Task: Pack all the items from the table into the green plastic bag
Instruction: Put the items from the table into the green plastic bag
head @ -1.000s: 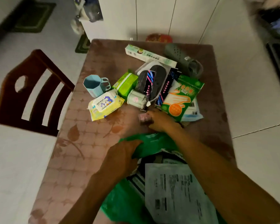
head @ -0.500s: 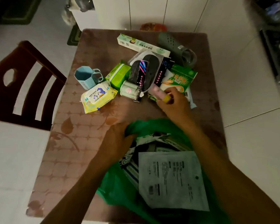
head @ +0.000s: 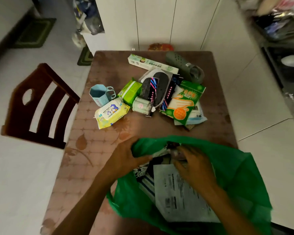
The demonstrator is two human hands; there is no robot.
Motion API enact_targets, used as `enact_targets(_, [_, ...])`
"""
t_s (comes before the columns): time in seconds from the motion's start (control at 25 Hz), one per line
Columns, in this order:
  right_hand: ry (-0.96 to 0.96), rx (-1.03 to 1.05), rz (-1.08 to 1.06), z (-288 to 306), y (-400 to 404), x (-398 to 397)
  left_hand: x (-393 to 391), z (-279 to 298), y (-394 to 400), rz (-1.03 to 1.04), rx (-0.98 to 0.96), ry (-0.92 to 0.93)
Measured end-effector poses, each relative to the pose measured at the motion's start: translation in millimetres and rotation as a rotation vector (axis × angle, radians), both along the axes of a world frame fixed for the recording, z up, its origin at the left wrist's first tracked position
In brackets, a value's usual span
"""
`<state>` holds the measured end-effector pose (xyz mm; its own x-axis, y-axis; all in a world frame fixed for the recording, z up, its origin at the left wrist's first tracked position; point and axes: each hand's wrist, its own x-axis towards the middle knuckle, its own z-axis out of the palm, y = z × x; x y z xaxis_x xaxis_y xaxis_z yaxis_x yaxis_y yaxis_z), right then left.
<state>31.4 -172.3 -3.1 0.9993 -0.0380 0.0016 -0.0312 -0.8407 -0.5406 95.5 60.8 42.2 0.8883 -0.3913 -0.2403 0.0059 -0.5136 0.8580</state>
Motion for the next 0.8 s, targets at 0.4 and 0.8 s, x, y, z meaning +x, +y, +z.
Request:
enact_targets(0.4, [-0.017,0.136,-0.171,-12,15,-42,185,-129,79,0.098,0.703,-0.049])
enact_targets(0.8, [0.048,0.284,-0.345,-2,10,-65,106,-61,67,0.524,0.261,0.019])
